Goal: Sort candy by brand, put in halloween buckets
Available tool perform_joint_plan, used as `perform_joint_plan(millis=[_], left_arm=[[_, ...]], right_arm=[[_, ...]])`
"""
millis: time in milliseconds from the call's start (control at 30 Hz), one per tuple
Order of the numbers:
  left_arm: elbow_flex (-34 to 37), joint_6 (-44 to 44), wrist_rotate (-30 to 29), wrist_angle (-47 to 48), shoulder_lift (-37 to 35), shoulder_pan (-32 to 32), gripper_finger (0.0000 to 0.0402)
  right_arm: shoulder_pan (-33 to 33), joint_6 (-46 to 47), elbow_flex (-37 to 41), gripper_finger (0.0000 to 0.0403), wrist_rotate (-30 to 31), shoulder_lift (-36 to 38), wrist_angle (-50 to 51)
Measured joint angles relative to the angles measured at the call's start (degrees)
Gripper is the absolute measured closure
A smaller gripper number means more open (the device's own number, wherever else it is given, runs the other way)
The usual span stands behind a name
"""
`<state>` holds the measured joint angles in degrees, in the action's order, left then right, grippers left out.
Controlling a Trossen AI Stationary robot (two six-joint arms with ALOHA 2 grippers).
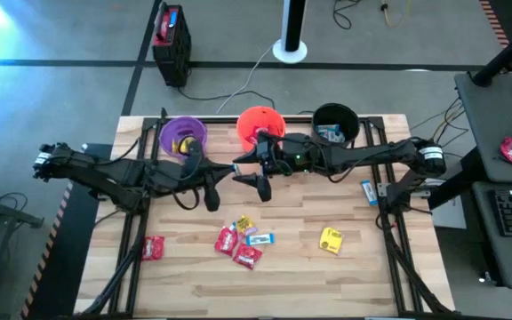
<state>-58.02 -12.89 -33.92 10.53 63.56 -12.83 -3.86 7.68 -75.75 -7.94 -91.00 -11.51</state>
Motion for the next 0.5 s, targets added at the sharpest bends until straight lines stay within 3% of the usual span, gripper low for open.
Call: perform_joint_plan(millis=[300, 500], left_arm=[[-0.2, 2.1, -0.1, -4.6, 0.9, 0.7, 0.0401], [-0.2, 2.0, 0.9, -4.6, 0.9, 0.7, 0.0402]], right_arm=[[0.2, -1.7, 0.0, 0.0153, 0.0, 0.0, 1.6], [0.2, -2.9, 0.0, 0.0189, 0.3, 0.0, 1.5]])
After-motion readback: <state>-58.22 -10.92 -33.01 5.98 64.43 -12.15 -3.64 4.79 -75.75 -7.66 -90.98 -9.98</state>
